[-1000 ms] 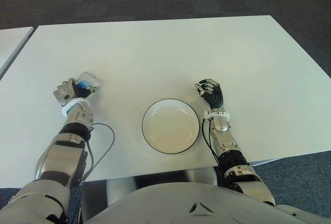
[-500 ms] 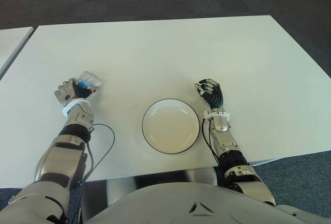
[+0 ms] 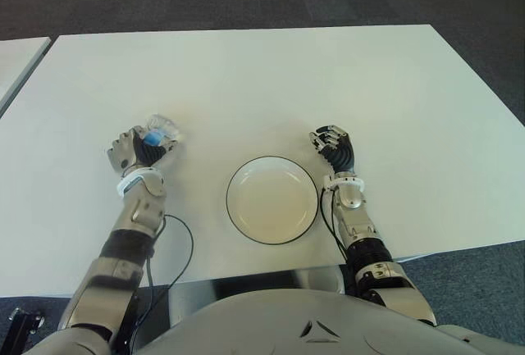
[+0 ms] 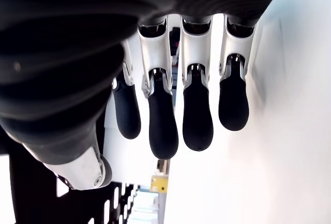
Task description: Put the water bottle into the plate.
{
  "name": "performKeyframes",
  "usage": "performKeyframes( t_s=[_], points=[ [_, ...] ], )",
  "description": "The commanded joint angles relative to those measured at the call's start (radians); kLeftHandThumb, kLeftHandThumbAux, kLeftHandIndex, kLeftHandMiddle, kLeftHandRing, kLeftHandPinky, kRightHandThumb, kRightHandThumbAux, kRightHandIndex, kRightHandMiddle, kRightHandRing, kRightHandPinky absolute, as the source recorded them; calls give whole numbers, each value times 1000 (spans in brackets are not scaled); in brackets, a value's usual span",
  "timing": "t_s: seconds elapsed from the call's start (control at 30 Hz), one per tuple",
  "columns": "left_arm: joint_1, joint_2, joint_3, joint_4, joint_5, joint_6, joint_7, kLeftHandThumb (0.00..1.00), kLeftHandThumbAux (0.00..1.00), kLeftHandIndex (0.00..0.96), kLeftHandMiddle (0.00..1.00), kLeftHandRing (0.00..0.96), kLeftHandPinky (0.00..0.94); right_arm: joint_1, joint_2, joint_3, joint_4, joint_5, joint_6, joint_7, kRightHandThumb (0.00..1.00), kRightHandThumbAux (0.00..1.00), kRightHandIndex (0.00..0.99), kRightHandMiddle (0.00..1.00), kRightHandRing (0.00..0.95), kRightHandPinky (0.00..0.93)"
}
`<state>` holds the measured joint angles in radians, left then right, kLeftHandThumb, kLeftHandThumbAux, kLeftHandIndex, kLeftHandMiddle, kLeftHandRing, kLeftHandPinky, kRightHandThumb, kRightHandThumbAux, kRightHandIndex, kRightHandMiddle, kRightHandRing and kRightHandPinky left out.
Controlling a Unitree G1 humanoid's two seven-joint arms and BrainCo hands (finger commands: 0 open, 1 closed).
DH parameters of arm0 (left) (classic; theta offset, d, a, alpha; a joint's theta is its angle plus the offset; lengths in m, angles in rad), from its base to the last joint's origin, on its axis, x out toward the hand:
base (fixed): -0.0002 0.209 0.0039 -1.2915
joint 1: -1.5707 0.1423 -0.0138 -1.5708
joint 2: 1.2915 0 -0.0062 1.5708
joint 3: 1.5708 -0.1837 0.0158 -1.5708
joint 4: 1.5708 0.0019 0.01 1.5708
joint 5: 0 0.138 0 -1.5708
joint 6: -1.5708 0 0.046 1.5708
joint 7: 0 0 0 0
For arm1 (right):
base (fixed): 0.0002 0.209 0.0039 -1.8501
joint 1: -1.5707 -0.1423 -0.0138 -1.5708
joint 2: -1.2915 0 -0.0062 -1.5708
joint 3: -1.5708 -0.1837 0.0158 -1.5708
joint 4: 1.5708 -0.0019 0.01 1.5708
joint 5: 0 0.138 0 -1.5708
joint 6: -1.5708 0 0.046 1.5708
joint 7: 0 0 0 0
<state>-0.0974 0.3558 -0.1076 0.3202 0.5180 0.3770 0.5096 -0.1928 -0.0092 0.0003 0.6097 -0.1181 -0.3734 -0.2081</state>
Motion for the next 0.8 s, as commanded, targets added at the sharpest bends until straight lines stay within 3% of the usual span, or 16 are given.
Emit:
performKeyframes(
  t_s=[0.03, 0.4, 0.8],
  points=[
    [32, 13, 0, -177, 36, -18, -33, 750, 696, 444, 849, 840, 817, 11, 5, -3, 4, 2, 24, 2, 708, 727, 435, 638, 639, 637],
    [37, 11, -21, -419, 109, -84, -81, 749, 698, 443, 867, 860, 839, 11, 8, -6, 3, 3, 32, 0, 709, 726, 436, 640, 638, 630],
    [54, -21, -97, -537, 188, -194, -101, 749, 698, 443, 879, 874, 845, 10, 11, -6, -3, 3, 45, 3, 708, 727, 435, 636, 634, 632]
  ],
)
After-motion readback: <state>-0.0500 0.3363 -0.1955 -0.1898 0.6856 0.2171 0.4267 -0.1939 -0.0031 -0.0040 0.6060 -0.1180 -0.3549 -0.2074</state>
